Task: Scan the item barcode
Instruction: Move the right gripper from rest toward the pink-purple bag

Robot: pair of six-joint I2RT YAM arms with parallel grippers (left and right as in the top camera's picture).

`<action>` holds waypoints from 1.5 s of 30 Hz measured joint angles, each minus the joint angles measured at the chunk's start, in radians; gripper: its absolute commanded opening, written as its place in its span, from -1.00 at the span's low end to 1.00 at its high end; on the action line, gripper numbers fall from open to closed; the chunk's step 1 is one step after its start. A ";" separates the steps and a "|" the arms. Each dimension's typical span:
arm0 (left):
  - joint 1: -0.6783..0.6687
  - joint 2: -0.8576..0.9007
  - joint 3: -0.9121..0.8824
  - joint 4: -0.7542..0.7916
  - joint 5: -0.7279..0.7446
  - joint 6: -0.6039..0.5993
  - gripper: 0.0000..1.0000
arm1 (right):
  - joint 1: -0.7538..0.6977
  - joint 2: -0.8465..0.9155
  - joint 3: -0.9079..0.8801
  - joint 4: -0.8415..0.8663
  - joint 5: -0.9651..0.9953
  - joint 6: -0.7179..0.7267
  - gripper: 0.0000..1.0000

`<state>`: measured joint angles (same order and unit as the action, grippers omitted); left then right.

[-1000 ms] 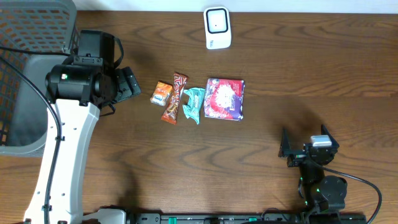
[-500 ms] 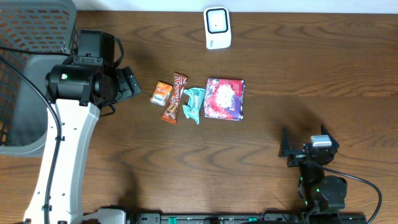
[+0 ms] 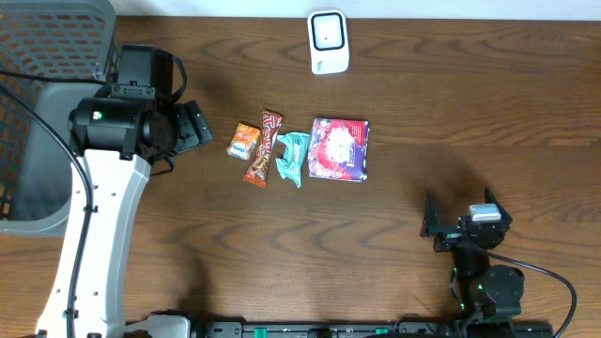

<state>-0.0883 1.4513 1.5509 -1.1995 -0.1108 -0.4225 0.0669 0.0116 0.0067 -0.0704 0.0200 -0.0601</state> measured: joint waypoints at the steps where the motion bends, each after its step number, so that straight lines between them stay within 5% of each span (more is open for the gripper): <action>1: 0.000 0.000 0.000 0.000 0.000 0.000 0.95 | 0.000 0.000 0.000 0.000 0.000 0.000 0.99; 24: 0.000 0.000 0.000 0.000 0.000 0.000 0.96 | 0.000 0.000 0.000 0.012 0.000 0.000 0.98; 28: 0.000 0.000 0.000 0.000 0.000 0.000 0.95 | 0.000 0.000 0.000 0.092 -0.034 0.033 0.99; 36: 0.000 0.000 0.000 0.000 0.000 0.000 0.96 | 0.000 0.000 0.000 0.266 -0.353 0.322 0.98; 42: 0.000 0.000 -0.001 -0.001 0.000 0.000 0.96 | 0.000 0.000 0.009 0.657 -0.381 0.439 0.99; 45: 0.000 0.000 -0.001 -0.001 0.000 0.000 0.95 | 0.000 0.019 0.058 0.616 -0.354 0.455 0.99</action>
<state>-0.0883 1.4513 1.5497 -1.2003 -0.1112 -0.4225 0.0669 0.0303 0.0647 0.5461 -0.3340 0.3946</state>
